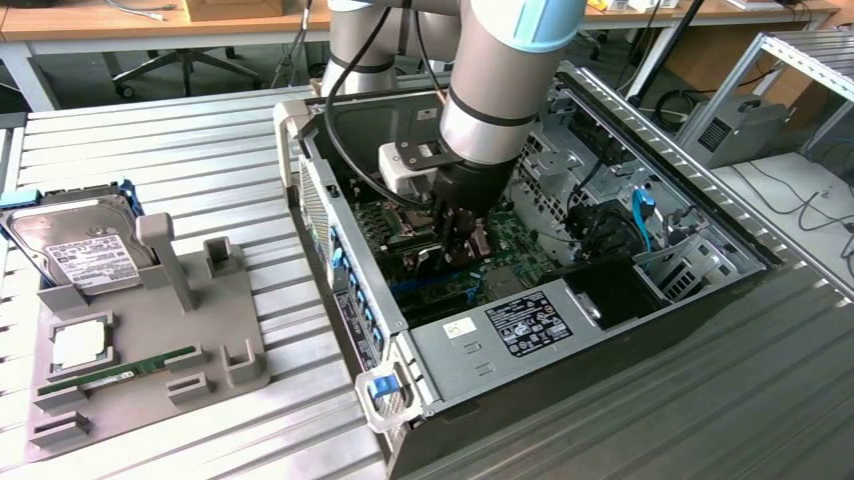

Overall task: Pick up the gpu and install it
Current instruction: 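Insert the gpu into the slot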

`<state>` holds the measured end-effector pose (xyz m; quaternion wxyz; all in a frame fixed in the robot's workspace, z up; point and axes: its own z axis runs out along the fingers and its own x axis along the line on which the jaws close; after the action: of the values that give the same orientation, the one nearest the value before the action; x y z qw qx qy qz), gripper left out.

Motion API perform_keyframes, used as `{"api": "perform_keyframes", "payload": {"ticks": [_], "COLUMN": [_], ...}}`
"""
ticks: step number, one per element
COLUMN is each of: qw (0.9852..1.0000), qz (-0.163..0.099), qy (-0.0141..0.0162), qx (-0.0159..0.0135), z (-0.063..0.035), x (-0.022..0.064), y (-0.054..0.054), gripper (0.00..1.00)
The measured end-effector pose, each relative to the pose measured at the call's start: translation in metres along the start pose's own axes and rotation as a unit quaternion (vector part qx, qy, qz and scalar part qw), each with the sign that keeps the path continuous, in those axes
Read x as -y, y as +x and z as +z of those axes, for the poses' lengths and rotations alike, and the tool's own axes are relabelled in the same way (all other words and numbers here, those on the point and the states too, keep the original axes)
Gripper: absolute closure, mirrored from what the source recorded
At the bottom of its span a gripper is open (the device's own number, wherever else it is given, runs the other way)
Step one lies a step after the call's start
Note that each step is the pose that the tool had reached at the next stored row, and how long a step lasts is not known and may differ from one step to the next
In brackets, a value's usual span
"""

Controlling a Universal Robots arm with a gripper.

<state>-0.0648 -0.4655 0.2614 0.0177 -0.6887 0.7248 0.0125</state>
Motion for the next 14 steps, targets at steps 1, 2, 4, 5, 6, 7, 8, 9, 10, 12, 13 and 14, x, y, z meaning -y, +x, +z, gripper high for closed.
{"api": "perform_keyframes", "payload": {"ticks": [1,2,4,5,6,7,8,9,10,12,13,14], "qw": [1.0,1.0,1.0,1.0,1.0,1.0,1.0,1.0,1.0,1.0,1.0,1.0], "qz": [0.0,0.0,0.002,0.003,0.003,0.005,0.005,0.005,0.006,0.006,0.006,0.006], "qy": [0.0,0.0,0.0001,0.0001,0.0001,0.0002,0.0002,0.0002,0.0003,0.0003,0.0003,0.0003], "qx": [0.0,0.0,-0.0003,-0.0004,-0.0005,-0.0005,-0.0005,-0.0004,-0.0004,-0.0004,-0.0004,-0.0004], "z": [0.0,0.0,0.0002,0.0003,0.0004,0.0006,0.0007,0.0009,0.001,0.0012,0.0012,0.0012], "x": [0.0,0.0,0.0,0.0,0.0,0.0,0.0,0.0,0.0,0.0,0.0,0.0], "y": [0.0,0.0,0.0003,0.0004,0.0005,0.0005,0.0004,0.0004,0.0005,0.0005,0.0004,0.0004], "gripper": [0.73,0.73,0.73,0.73,0.73,0.73,0.73,0.73,0.73,0.73,0.73,0.73]}}
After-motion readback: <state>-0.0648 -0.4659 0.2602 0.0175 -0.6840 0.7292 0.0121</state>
